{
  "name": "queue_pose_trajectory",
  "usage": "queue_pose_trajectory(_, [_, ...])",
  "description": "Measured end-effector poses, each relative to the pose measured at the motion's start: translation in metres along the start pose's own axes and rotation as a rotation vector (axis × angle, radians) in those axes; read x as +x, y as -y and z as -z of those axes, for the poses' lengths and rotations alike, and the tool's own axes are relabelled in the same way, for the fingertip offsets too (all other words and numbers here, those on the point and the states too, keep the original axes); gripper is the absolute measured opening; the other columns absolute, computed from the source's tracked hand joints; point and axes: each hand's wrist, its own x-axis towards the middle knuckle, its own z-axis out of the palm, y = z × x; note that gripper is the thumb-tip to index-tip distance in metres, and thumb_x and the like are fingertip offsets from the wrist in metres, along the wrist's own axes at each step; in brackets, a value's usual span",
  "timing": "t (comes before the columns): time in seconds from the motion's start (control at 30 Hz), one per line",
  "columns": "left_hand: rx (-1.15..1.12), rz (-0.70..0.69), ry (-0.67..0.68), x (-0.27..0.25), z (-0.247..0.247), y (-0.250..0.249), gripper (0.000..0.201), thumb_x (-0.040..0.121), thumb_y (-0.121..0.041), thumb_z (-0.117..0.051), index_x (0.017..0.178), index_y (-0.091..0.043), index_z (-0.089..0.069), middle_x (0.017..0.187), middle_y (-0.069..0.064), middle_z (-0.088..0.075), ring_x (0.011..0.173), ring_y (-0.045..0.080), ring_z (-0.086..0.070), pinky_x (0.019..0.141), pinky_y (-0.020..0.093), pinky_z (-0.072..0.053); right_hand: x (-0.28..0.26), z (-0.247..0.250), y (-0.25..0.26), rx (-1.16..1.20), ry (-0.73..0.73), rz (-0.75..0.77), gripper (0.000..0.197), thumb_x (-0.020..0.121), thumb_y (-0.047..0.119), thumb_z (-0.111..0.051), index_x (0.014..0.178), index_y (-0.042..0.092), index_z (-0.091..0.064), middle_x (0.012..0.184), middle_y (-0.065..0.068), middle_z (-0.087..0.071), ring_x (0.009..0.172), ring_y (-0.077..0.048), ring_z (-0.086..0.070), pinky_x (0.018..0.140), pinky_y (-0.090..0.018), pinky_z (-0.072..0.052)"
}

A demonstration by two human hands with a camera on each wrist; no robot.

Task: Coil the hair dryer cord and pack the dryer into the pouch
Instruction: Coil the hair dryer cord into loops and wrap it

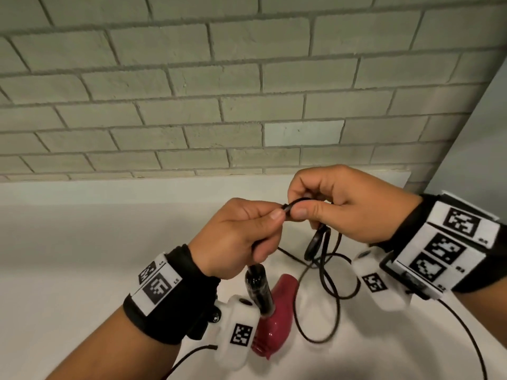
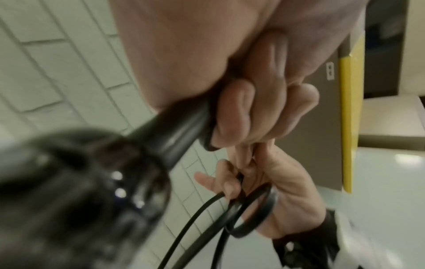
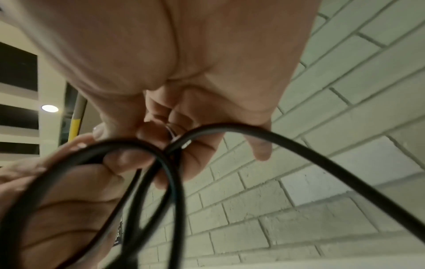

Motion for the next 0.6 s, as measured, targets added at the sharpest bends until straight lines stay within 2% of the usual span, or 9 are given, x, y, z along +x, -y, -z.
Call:
queue_pose_trajectory(0.07, [-0.126, 0.059, -0.011, 0.000, 0.003, 0.003, 0.039, 0.093, -0.020, -0.048, 0.084, 0.017, -0.059, 0.040, 0.000, -0.038, 0.036, 0.011, -0.024, 0.040, 0.021, -0.022, -0.001, -0.006, -0.007, 0.025, -0.030, -0.010, 0.006, 0.090, 0.022, -0.065, 0.085, 0.020, -0.062, 0.068, 0.002, -0.061, 0.064, -0.018, -0.065, 0.066, -0.040, -0.056])
queue_pose_trajectory(0.13, [-0.190, 0.113, 0.018, -0.002, 0.005, 0.005, 0.035, 0.093, -0.018, -0.045, 0.096, 0.009, -0.067, 0.040, -0.003, -0.035, 0.035, 0.007, -0.024, 0.039, 0.018, -0.022, -0.002, -0.010, -0.014, -0.036, -0.053, -0.013, 0.006, 0.091, 0.017, -0.064, 0.087, 0.022, -0.064, 0.074, 0.006, -0.068, 0.071, -0.009, -0.067, 0.072, -0.034, -0.056])
queue_pose_trajectory(0.27, [-0.324, 0.124, 0.076, -0.003, 0.005, 0.004, 0.045, 0.093, -0.019, -0.046, 0.109, 0.023, -0.053, 0.040, -0.004, -0.039, 0.032, 0.004, -0.028, 0.036, 0.017, -0.025, -0.001, -0.020, -0.015, -0.130, -0.117, -0.020, 0.013, 0.094, 0.016, -0.058, 0.094, 0.022, -0.069, 0.082, 0.006, -0.074, 0.080, -0.008, -0.069, 0.075, -0.029, -0.055])
queue_pose_trajectory(0.33, [-0.434, 0.102, 0.090, -0.002, 0.005, 0.003, 0.059, 0.090, -0.022, -0.056, 0.111, 0.032, -0.041, 0.041, -0.002, -0.045, 0.030, 0.005, -0.027, 0.035, 0.019, -0.024, 0.001, -0.032, -0.014, -0.080, -0.110, -0.067, 0.019, 0.097, 0.020, -0.055, 0.092, 0.029, -0.071, 0.080, 0.006, -0.075, 0.078, -0.008, -0.070, 0.076, -0.025, -0.055])
queue_pose_trajectory(0.37, [-0.501, 0.078, 0.102, -0.003, 0.005, 0.003, 0.062, 0.090, -0.024, -0.060, 0.114, 0.030, -0.041, 0.043, -0.001, -0.049, 0.029, 0.006, -0.025, 0.036, 0.021, -0.023, 0.001, -0.040, -0.014, -0.044, -0.091, -0.104, 0.020, 0.097, 0.020, -0.053, 0.093, 0.031, -0.070, 0.080, 0.006, -0.075, 0.077, -0.008, -0.071, 0.077, -0.025, -0.056])
queue_pose_trajectory(0.43, [-0.623, 0.013, 0.113, -0.003, 0.009, 0.001, 0.053, 0.094, -0.023, -0.056, 0.127, 0.016, -0.046, 0.052, 0.000, -0.058, 0.031, 0.008, -0.023, 0.038, 0.024, -0.023, 0.000, -0.053, -0.015, 0.005, -0.035, -0.188, 0.018, 0.097, 0.021, -0.053, 0.090, 0.029, -0.068, 0.074, 0.007, -0.072, 0.070, -0.006, -0.071, 0.073, -0.029, -0.058])
queue_pose_trajectory(0.5, [-0.672, -0.045, 0.114, -0.002, 0.016, -0.003, 0.048, 0.099, -0.021, -0.044, 0.135, 0.011, -0.040, 0.067, 0.002, -0.069, 0.031, 0.009, -0.022, 0.041, 0.024, -0.024, -0.004, -0.062, -0.015, -0.022, 0.033, -0.209, 0.013, 0.094, 0.023, -0.057, 0.086, 0.029, -0.065, 0.068, 0.010, -0.066, 0.064, -0.004, -0.066, 0.065, -0.024, -0.054])
queue_pose_trajectory(0.53, [-0.677, -0.068, 0.112, -0.001, 0.019, -0.005, 0.048, 0.100, -0.021, -0.041, 0.136, 0.010, -0.038, 0.078, 0.005, -0.074, 0.032, 0.010, -0.022, 0.042, 0.023, -0.026, -0.006, -0.065, -0.015, -0.044, 0.067, -0.196, 0.010, 0.092, 0.024, -0.059, 0.086, 0.030, -0.064, 0.069, 0.012, -0.065, 0.066, -0.005, -0.064, 0.067, -0.023, -0.052])
queue_pose_trajectory(0.6, [-0.691, -0.066, 0.063, -0.001, 0.023, -0.003, 0.047, 0.097, -0.025, -0.049, 0.133, 0.005, -0.047, 0.104, 0.011, -0.075, 0.033, 0.009, -0.025, 0.043, 0.021, -0.029, -0.008, -0.064, -0.013, -0.142, 0.132, -0.179, 0.005, 0.088, 0.028, -0.061, 0.088, 0.032, -0.062, 0.074, 0.012, -0.066, 0.073, -0.006, -0.064, 0.083, -0.032, -0.051])
